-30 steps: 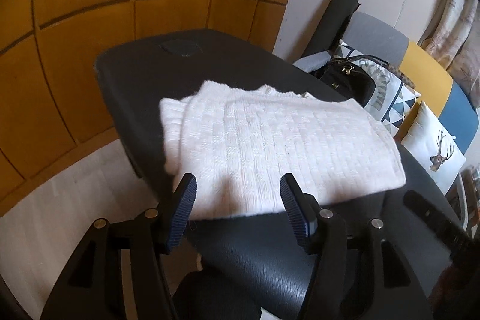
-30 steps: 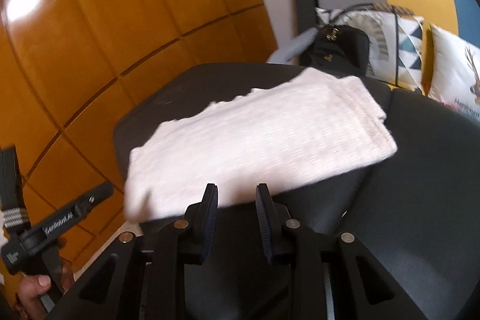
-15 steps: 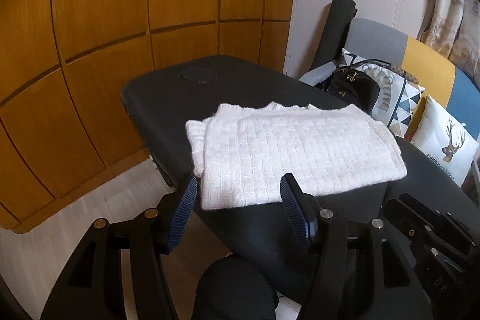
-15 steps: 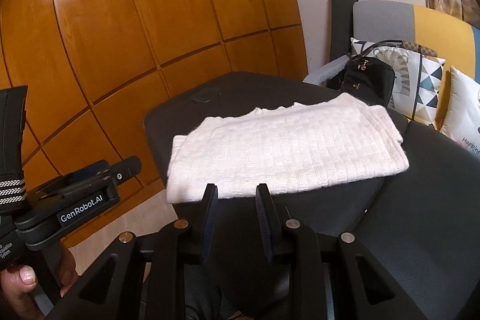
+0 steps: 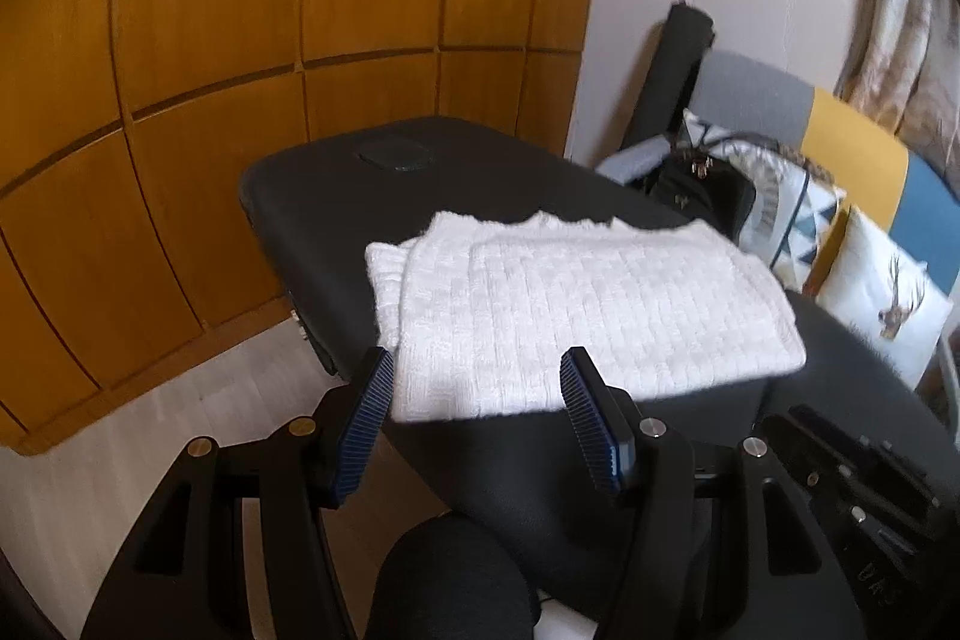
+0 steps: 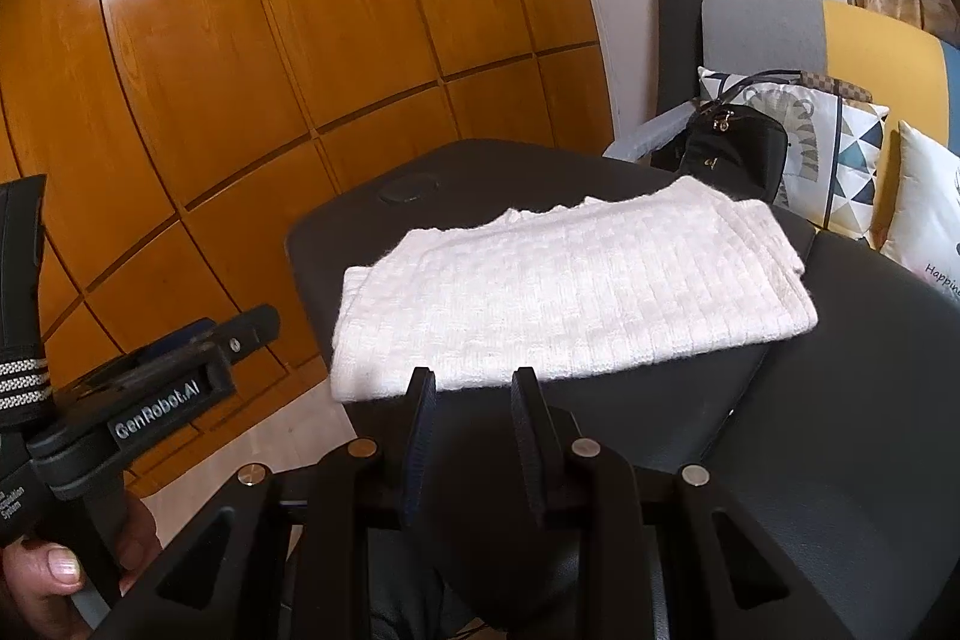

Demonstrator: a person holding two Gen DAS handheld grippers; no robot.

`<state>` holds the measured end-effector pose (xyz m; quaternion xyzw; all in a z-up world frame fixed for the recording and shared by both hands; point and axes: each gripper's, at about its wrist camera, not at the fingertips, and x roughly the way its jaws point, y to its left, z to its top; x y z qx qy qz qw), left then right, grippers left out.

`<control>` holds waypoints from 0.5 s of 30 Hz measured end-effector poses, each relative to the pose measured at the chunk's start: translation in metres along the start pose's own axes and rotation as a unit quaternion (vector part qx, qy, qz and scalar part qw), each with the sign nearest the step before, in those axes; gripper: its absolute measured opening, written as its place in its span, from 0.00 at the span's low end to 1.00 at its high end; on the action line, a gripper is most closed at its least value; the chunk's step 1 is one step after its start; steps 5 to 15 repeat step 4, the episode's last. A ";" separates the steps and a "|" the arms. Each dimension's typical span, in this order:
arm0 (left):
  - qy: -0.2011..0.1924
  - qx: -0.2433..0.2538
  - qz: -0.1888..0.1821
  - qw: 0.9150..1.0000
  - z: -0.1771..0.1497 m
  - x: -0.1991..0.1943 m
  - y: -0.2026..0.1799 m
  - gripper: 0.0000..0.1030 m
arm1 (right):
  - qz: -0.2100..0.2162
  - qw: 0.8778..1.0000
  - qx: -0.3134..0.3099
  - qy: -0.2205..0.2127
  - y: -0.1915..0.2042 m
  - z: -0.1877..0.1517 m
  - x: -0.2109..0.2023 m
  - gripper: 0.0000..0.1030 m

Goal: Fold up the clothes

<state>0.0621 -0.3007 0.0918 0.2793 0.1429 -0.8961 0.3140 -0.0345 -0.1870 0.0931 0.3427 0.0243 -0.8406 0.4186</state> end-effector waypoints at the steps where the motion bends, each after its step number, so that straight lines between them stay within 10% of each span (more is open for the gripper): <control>1: -0.005 -0.001 -0.001 1.000 0.000 -0.001 0.000 0.60 | -0.001 1.000 0.001 0.000 0.000 0.000 0.000 0.25; 15: -0.010 0.000 -0.005 1.000 0.000 -0.003 -0.001 0.60 | -0.001 1.000 0.000 0.002 0.000 -0.001 0.002 0.25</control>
